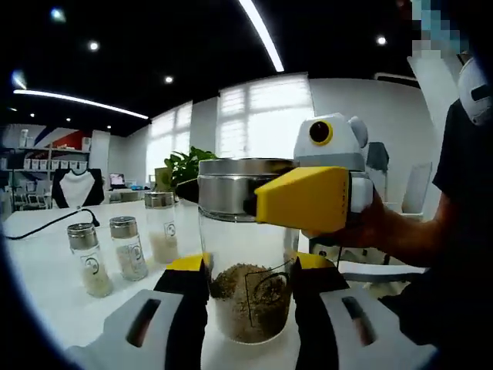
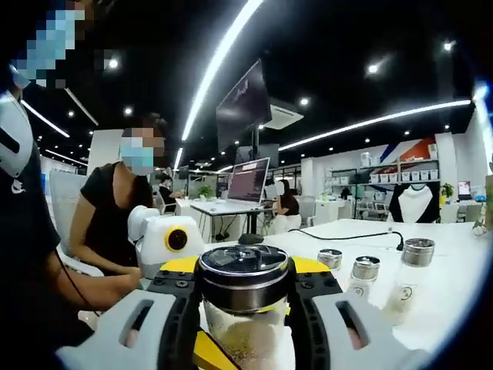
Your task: Rotate the seasoning bottle until the label or dispensing opening points toward the visible target arrow and the bottle remains upright within the marked orientation range
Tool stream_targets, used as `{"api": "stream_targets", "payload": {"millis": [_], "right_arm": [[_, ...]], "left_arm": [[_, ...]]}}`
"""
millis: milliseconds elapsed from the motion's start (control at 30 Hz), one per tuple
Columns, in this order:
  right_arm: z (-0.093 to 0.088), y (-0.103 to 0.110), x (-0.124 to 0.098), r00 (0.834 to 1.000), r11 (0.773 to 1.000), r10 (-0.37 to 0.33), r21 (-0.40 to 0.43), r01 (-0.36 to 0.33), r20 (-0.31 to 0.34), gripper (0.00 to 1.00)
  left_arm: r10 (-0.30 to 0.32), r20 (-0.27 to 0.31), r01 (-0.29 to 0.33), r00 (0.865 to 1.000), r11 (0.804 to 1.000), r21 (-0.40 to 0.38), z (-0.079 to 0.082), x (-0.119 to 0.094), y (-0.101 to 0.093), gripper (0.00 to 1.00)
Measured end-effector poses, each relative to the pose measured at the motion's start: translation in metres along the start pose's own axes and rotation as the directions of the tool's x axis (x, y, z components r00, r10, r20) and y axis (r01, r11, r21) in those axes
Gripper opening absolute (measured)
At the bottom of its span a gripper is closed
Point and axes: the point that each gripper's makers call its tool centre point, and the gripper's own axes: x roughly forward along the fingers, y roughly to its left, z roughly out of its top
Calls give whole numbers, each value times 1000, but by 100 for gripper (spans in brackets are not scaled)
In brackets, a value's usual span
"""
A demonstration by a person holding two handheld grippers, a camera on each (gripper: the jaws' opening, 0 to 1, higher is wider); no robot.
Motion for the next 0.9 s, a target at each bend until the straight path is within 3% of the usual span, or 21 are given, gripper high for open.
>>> {"api": "stream_targets", "payload": {"millis": [67,167,267,400,467,567,633,733,833,900], "right_arm": [[-6,-6,1,999,999,-38,30,39,-31,41],[-15,-9,2,995,998,-56,-5,56,-81,41],[-17,-10,2,992,997,-82,-17,81,-91,41],[-18,-15,4,985,990,-142,-38,139,-99,39],[-19,-16,5,982,988,-153,-44,149,-106,39],[-21,-20,4,977,983,-184,-44,180,-112,38],[-22,-21,4,971,977,-210,-57,204,-114,38],[-24,-22,5,964,969,-240,-81,232,-117,38],[-26,-23,6,960,965,-256,-94,247,-114,38],[-26,-25,5,958,962,-265,-93,255,-110,38]], "left_arm": [[48,-31,-48,998,999,7,-5,2,5,44],[59,-51,-58,997,998,34,-12,4,6,44],[82,-62,-80,995,996,36,-14,4,10,44],[174,-69,-169,982,983,69,-13,3,22,44],[187,-70,-182,980,981,64,-14,3,23,44],[267,-69,-262,961,962,80,-14,3,32,44],[345,-49,-338,937,935,110,-12,2,38,44],[371,-41,-366,928,926,89,-12,3,38,44],[427,-36,-422,904,901,98,-12,2,40,44],[443,-32,-438,896,893,98,-12,3,39,45]]}}
